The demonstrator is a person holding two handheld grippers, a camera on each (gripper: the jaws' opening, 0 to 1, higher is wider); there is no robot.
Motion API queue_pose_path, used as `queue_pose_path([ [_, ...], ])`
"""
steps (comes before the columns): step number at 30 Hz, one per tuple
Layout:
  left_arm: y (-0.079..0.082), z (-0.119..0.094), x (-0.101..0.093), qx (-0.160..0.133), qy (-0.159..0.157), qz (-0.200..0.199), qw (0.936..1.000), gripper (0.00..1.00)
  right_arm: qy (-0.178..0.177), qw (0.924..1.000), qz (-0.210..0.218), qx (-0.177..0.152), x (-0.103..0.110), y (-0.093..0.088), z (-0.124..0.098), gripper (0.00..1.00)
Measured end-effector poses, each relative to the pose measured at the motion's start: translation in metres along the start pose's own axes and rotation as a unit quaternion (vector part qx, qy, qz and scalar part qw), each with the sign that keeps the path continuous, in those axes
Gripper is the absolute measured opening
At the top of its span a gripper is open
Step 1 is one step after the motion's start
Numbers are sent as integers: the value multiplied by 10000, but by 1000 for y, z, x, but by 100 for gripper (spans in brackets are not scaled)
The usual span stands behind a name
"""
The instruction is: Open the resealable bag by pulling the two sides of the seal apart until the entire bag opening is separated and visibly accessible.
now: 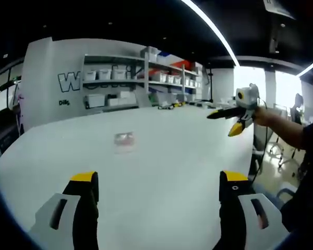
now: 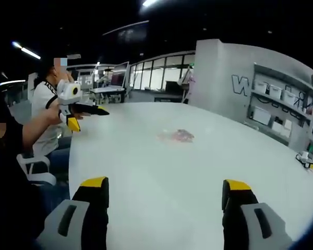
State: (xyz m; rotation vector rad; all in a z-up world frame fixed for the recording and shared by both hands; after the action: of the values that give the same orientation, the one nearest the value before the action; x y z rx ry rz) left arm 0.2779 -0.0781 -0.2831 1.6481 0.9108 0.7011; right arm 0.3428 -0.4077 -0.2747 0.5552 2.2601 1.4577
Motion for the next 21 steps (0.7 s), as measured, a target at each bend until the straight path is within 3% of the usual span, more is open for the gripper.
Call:
queue_pose_path([
  [21, -2, 2, 0, 36, 4, 3, 10000, 94, 8, 10000, 9, 39, -3, -2, 2, 88],
])
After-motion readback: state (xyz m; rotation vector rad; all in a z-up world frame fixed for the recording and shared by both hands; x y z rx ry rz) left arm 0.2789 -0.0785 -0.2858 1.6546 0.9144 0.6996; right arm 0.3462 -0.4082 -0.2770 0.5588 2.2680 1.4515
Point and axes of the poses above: the point that each gripper's makers call its tool centre point, and the gripper's own axes: z roughly forward along the fingers, x roughly to its left, y roughly out of its top, the point moved 6 cm from there along -z, roughly backward along the fingers, and after that the axes turned 2 degrees about y, right-handed, at the moved point
